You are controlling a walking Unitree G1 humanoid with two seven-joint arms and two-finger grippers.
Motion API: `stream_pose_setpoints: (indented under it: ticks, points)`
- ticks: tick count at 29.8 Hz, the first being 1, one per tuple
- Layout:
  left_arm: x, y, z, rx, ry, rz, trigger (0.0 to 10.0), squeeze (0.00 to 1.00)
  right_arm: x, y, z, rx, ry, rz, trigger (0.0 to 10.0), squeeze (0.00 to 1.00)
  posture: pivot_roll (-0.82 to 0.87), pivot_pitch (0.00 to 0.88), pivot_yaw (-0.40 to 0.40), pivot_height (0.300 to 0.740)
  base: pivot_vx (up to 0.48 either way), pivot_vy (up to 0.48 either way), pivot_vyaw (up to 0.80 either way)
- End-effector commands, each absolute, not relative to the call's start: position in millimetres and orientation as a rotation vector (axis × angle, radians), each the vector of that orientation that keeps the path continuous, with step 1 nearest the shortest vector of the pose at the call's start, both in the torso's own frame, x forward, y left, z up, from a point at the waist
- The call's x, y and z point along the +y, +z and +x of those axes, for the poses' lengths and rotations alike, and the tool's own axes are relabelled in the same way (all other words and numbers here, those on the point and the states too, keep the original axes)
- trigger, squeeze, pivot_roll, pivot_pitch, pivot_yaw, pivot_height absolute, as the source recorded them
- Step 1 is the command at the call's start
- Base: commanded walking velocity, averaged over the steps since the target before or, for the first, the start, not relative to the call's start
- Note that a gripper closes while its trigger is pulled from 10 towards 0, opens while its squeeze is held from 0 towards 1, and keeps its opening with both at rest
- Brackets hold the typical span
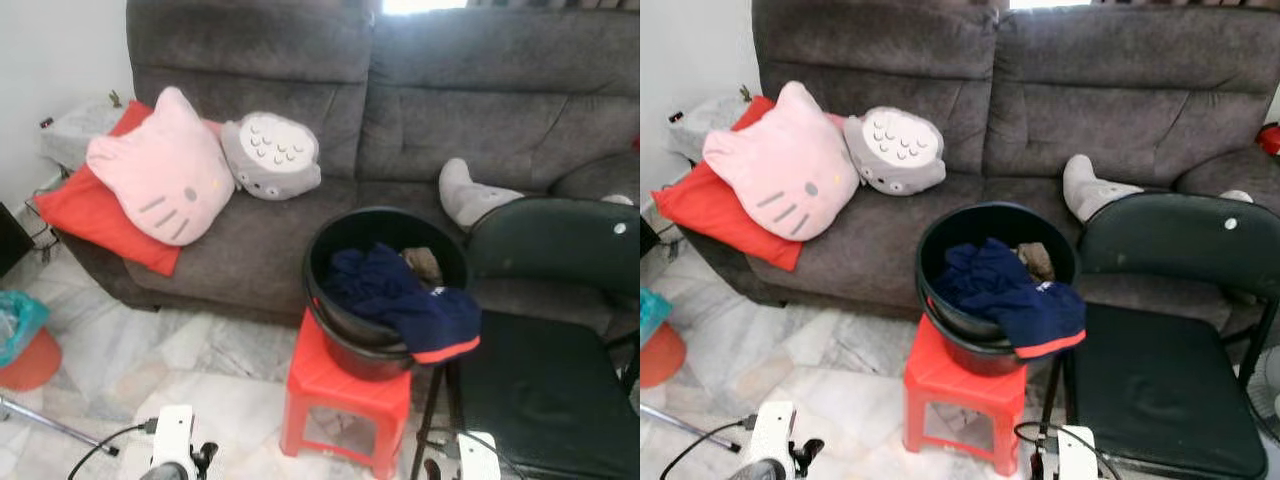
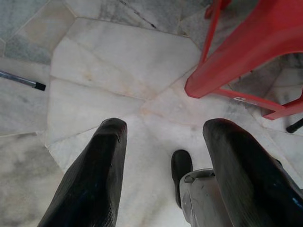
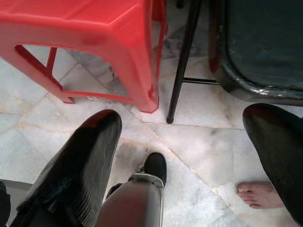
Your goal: Hang hanger
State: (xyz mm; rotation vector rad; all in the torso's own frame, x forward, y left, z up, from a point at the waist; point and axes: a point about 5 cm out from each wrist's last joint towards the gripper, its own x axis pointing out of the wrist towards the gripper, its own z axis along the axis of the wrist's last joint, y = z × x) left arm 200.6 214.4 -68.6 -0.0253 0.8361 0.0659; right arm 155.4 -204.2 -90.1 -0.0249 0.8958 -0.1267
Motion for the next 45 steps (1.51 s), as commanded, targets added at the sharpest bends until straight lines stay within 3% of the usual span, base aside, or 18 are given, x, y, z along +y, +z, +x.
stream_pose_setpoints:
  ticks: [1, 9, 13, 38, 45]
  points:
    - [216.8, -69.6, 198.0, 0.845, 0.074, -0.023, 10.0, 0.0, -203.0, -89.8, 156.3, 0.89, -0.128, -0.021, 10.0, 0.0, 0.03, 0.0, 0.015, 0.74, 0.0, 0.285, 0.0]
    - [216.1, -70.3, 197.1, 0.849, 0.073, -0.027, 10.0, 0.0, -202.7, -90.0, 156.3, 0.893, -0.132, -0.01, 10.0, 0.0, 0.04, 0.0, 0.014, 0.74, 0.0, 0.31, -0.19]
    - [215.8, -70.1, 197.3, 0.845, 0.071, -0.023, 10.0, 0.0, -202.7, -89.8, 156.5, 0.892, -0.127, -0.012, 10.0, 0.0, 0.04, 0.0, 0.014, 0.74, 0.0, 0.0, -0.77]
    - [215.9, -69.9, 197.0, 0.836, 0.069, -0.025, 10.0, 0.0, -202.5, -89.8, 156.9, 0.892, -0.128, -0.011, 10.0, 0.0, 0.04, 0.0, 0.014, 0.74, 0.0, 0.0, 0.0]
    - [216.2, -70.0, 196.7, 0.836, 0.066, -0.022, 10.0, 0.0, -202.5, -89.7, 157.0, 0.891, -0.125, -0.014, 10.0, 0.0, 0.04, 0.0, 0.013, 0.74, 0.0, 0.0, -0.52]
